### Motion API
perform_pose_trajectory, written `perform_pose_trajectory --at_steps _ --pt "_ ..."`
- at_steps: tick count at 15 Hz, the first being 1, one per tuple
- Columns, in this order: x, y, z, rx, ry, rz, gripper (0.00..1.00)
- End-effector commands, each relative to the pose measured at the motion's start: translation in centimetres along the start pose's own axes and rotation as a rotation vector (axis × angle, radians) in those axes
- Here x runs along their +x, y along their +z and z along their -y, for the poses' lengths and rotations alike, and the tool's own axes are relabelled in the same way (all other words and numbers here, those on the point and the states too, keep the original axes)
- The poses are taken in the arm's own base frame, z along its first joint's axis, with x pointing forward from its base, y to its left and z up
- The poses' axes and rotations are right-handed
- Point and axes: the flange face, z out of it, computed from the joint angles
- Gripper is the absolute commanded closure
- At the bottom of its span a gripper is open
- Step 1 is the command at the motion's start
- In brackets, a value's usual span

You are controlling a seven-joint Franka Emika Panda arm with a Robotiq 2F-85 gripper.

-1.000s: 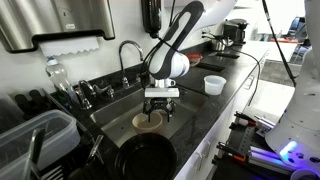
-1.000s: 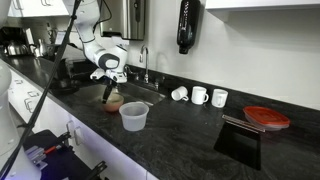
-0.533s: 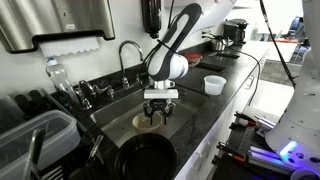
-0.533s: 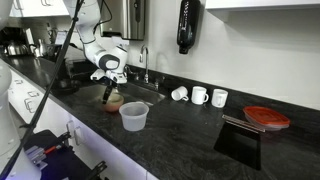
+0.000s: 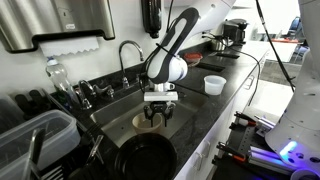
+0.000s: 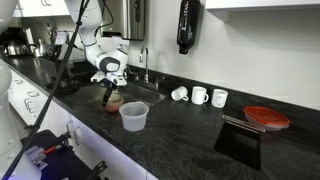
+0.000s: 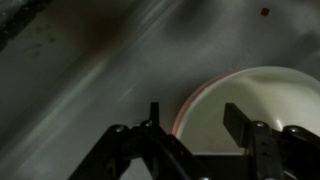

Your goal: Remove the bowl from the sink and put it on the right side of the counter

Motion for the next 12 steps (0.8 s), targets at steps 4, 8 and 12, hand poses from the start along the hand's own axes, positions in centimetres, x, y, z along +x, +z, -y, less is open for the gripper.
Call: perform_pose_trajectory --at_steps 4,8,12 --pt "0.02 -0.52 0.47 0.010 -0.015 0.003 0.83" --pt "0.08 -0.40 0.28 0.005 -0.018 0.012 0.98" --pt "0.03 -0.48 0.11 0.000 -0.028 0.018 0.99"
